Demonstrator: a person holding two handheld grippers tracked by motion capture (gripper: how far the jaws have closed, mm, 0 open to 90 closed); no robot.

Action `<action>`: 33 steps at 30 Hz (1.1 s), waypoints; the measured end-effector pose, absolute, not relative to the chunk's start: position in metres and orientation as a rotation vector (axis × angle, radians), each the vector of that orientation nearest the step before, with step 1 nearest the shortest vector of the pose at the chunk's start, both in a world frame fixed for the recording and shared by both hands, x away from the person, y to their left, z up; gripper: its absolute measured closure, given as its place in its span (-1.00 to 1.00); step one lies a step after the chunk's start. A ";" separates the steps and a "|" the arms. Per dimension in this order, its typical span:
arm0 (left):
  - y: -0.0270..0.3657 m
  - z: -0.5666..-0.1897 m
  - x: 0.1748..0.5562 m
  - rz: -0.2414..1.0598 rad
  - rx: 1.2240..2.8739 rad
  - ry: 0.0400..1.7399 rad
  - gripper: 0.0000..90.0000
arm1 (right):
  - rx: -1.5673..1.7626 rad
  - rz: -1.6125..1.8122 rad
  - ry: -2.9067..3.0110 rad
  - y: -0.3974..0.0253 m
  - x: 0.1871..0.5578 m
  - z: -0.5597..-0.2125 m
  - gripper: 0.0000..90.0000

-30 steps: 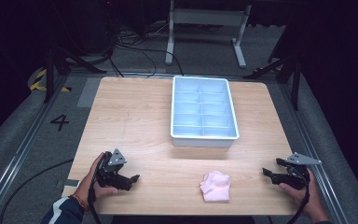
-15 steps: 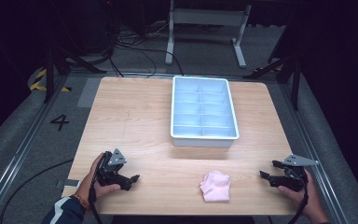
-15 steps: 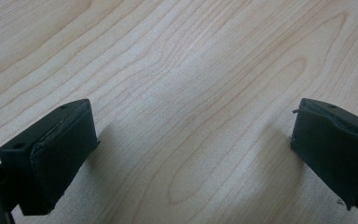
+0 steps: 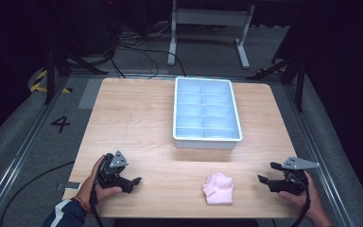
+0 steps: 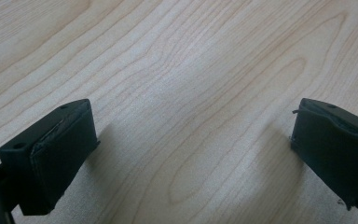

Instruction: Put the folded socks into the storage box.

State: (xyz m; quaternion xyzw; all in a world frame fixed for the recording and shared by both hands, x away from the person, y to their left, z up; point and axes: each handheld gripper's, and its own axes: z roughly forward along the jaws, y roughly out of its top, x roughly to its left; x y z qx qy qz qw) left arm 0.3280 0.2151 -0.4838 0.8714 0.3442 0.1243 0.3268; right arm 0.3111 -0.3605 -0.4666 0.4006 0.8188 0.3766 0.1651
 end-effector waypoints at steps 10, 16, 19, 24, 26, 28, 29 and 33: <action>0.215 -0.484 0.328 0.324 2.283 0.902 -0.99 | 1.083 1.094 2.358 -0.344 0.305 -0.456 -0.48; 0.215 -0.484 0.328 0.323 2.283 0.902 -0.99 | 1.046 1.088 2.383 -0.334 0.302 -0.454 -0.48; 0.215 -0.484 0.328 0.324 2.283 0.902 -0.99 | 1.023 1.084 2.399 -0.328 0.301 -0.453 -0.49; 0.215 -0.484 0.328 0.323 2.284 0.902 -0.99 | 0.978 1.082 2.442 -0.313 0.297 -0.452 -0.48; 0.215 -0.484 0.328 0.324 2.283 0.903 -0.99 | 0.962 1.080 2.456 -0.308 0.296 -0.452 -0.48; 0.215 -0.484 0.328 0.324 2.283 0.902 -0.99 | 0.952 1.083 2.462 -0.305 0.296 -0.451 -0.48; 0.215 -0.484 0.328 0.324 2.283 0.903 -0.99 | 0.938 1.079 2.477 -0.300 0.294 -0.451 -0.47; 0.215 -0.484 0.328 0.324 2.283 0.903 -0.99 | 0.911 1.068 2.501 -0.290 0.293 -0.451 -0.47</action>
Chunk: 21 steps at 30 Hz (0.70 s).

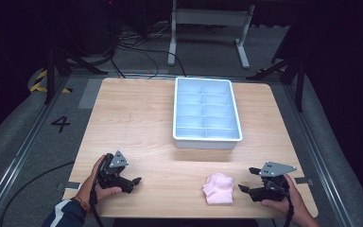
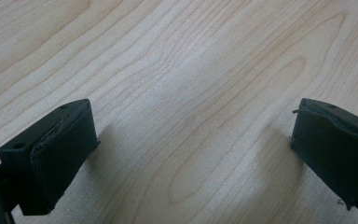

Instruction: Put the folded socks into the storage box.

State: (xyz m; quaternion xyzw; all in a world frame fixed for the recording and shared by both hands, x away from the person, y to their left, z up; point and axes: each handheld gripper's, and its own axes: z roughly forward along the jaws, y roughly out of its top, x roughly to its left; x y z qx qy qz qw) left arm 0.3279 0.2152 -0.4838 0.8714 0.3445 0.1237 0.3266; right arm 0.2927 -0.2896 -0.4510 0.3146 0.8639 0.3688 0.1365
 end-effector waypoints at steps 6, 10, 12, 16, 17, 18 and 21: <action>0.215 -0.484 0.328 0.323 2.283 0.903 -0.99 | 0.864 1.058 2.535 -0.274 0.290 -0.452 -0.47; 0.215 -0.484 0.328 0.324 2.283 0.902 -0.99 | 0.841 1.058 2.557 -0.265 0.290 -0.454 -0.47; 0.215 -0.484 0.328 0.324 2.283 0.902 -0.99 | 0.835 1.058 2.562 -0.263 0.290 -0.454 -0.47; 0.215 -0.484 0.328 0.323 2.283 0.902 -0.99 | 0.817 1.050 2.588 -0.257 0.290 -0.456 -0.46; 0.215 -0.484 0.328 0.323 2.283 0.902 -0.99 | 0.813 1.047 2.590 -0.254 0.290 -0.457 -0.46; 0.215 -0.484 0.328 0.323 2.283 0.902 -0.99 | 0.803 1.039 2.597 -0.252 0.291 -0.458 -0.46; 0.215 -0.484 0.328 0.323 2.283 0.902 -0.99 | 0.787 1.045 2.604 -0.246 0.292 -0.458 -0.46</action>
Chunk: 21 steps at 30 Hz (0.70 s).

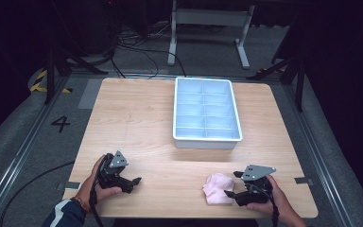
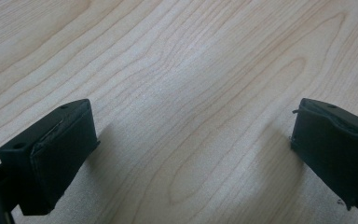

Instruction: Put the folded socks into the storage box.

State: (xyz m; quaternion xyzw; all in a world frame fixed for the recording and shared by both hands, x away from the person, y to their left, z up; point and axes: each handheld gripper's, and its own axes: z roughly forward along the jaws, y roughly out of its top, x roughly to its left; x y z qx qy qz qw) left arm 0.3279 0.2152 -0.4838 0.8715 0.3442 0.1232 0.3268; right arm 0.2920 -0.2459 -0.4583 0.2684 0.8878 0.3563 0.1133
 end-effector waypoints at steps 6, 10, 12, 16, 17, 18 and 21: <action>0.215 -0.484 0.328 0.323 2.283 0.902 -0.99 | 0.735 1.012 2.646 -0.225 0.296 -0.463 -0.47; 0.215 -0.484 0.328 0.321 2.282 0.900 -0.99 | 0.729 1.000 2.661 -0.221 0.298 -0.467 -0.49; 0.215 -0.484 0.328 0.322 2.283 0.901 -0.99 | 0.733 1.004 2.669 -0.221 0.299 -0.469 -0.50; 0.215 -0.484 0.328 0.322 2.283 0.901 -0.99 | 0.751 1.013 2.676 -0.221 0.300 -0.471 -0.52; 0.215 -0.484 0.328 0.321 2.283 0.901 -0.99 | 0.765 1.023 2.681 -0.222 0.300 -0.472 -0.52; 0.215 -0.484 0.328 0.321 2.283 0.901 -0.99 | 0.765 1.023 2.681 -0.222 0.300 -0.472 -0.52; 0.215 -0.484 0.328 0.322 2.283 0.901 -0.99 | 0.775 1.038 2.690 -0.223 0.302 -0.474 -0.51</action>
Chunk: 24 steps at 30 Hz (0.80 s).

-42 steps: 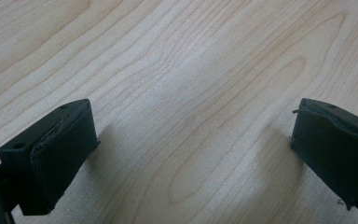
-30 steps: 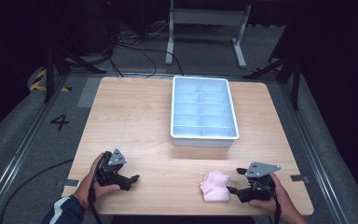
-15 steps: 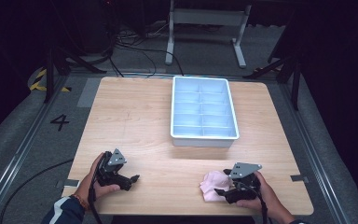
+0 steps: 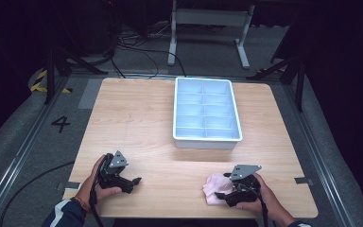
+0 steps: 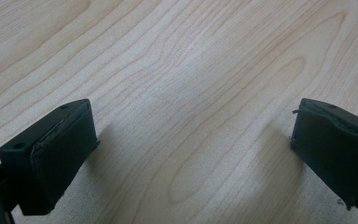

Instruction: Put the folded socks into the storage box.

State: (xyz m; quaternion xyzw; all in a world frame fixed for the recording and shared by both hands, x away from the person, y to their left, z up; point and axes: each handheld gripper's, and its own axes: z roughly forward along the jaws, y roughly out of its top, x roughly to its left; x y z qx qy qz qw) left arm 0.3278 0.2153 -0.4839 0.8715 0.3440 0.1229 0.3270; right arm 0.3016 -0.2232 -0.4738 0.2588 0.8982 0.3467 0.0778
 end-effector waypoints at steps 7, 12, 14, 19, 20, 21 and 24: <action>0.215 -0.484 0.328 0.322 2.283 0.901 -0.99 | 0.735 1.055 2.718 -0.223 0.299 -0.473 -0.21; 0.215 -0.484 0.328 0.322 2.283 0.901 -0.99 | 0.696 1.070 2.748 -0.221 0.296 -0.471 0.17; 0.215 -0.484 0.328 0.322 2.283 0.901 -0.99 | 0.691 1.073 2.754 -0.221 0.295 -0.470 0.25; 0.215 -0.484 0.328 0.322 2.283 0.901 -0.99 | 0.672 1.079 2.759 -0.220 0.294 -0.470 0.46; 0.215 -0.484 0.328 0.321 2.283 0.901 -0.99 | 0.668 1.078 2.758 -0.220 0.294 -0.470 0.48; 0.215 -0.484 0.328 0.322 2.283 0.901 -0.99 | 0.665 1.078 2.759 -0.220 0.293 -0.469 0.50; 0.215 -0.484 0.328 0.322 2.283 0.901 -0.99 | 0.659 1.079 2.748 -0.220 0.293 -0.469 0.57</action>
